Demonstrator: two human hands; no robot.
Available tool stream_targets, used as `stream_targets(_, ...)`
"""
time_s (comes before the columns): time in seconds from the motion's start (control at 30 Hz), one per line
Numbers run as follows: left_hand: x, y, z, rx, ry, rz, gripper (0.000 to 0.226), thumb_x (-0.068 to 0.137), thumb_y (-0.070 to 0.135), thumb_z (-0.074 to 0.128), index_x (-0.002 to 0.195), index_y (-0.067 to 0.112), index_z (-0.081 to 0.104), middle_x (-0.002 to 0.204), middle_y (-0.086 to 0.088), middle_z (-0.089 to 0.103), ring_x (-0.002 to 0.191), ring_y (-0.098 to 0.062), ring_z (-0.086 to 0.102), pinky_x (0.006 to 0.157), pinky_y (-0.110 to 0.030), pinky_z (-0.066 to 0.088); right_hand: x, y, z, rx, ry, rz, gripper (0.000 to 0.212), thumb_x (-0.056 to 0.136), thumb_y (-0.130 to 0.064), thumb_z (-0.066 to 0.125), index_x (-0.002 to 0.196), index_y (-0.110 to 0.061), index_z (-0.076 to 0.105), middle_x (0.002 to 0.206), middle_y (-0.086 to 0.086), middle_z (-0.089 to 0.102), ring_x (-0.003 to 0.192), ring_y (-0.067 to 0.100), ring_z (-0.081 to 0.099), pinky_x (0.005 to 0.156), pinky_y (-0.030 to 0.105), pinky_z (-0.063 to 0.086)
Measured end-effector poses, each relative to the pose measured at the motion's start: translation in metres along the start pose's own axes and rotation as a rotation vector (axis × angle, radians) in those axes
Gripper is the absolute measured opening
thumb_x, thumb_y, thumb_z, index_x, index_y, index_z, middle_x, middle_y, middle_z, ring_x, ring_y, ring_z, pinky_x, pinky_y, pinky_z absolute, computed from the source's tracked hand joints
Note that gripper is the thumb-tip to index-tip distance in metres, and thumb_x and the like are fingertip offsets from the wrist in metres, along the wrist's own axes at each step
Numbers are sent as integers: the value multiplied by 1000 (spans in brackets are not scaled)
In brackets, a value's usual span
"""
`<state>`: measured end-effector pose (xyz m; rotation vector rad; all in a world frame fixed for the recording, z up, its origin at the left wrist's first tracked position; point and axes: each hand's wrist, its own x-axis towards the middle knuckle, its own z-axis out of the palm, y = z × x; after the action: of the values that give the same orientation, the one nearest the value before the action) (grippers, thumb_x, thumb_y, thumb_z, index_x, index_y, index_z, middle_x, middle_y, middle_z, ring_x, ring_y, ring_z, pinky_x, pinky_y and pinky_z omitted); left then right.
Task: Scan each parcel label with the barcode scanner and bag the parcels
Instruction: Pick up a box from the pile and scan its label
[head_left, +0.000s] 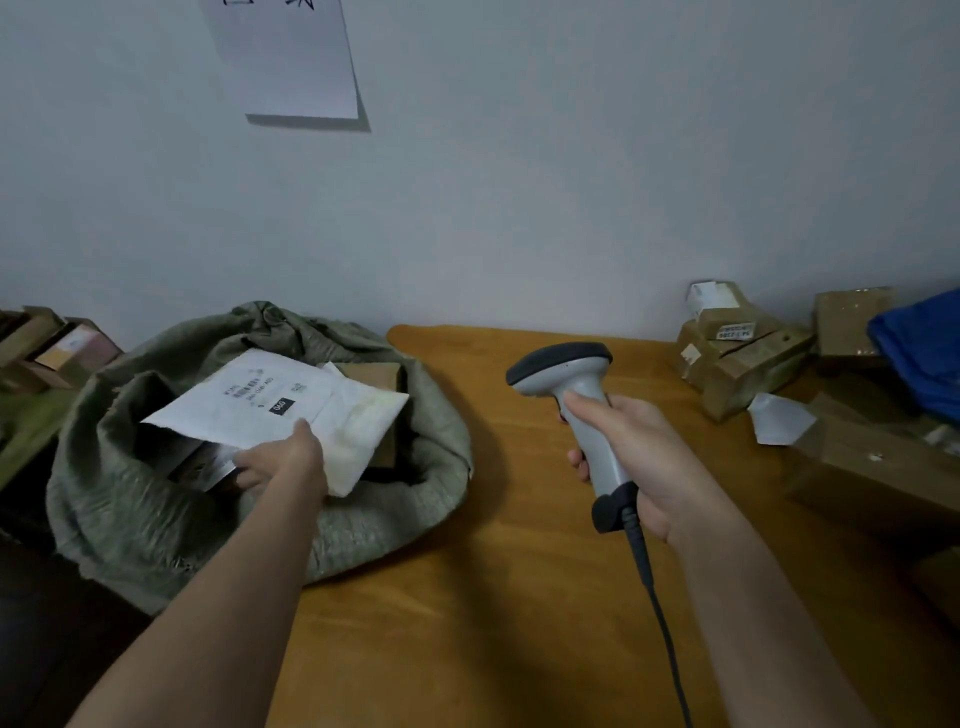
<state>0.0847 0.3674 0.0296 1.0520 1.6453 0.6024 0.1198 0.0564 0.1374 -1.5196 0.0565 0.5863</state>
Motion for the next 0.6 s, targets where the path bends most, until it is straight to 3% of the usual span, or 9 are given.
stream_targets(0.07,-6,1,7,203,91,32,89,83,22,71,151,13,13,155,-11,16,140,-29,23,115,-37,22,3,0,-4,4,25,1,34,92,-32,67,109,-3,65,75,6,59,56,12,57,53,26,47)
stream_targets(0.17,-28,-4,30,288,90,231,75,80,6,66,143,11,24,146,-15,24,129,-32,30,107,-40,30,4,-5,-20,33,76,-10,33,92,-32,66,110,-4,64,72,4,59,55,11,57,52,24,47)
stream_targets(0.33,-96,-10,92,389,-127,386,60,86,9,60,137,9,29,140,-19,28,126,-34,33,101,-44,35,3,-14,-73,91,187,-48,29,93,-31,65,110,-7,63,67,2,60,58,13,57,57,27,46)
stream_targets(0.5,-189,-45,157,414,-356,594,55,87,5,59,135,9,33,144,-18,24,129,-37,33,105,-47,34,5,-16,-154,115,339,-67,29,94,-29,64,110,-5,61,78,7,58,58,11,58,54,24,48)
stream_targets(0.6,-241,-75,194,464,-542,797,49,87,5,61,131,6,39,138,-16,31,118,-37,46,98,-42,39,8,-14,-213,142,407,-95,26,95,-26,63,110,-6,62,85,9,59,59,11,58,53,24,47)
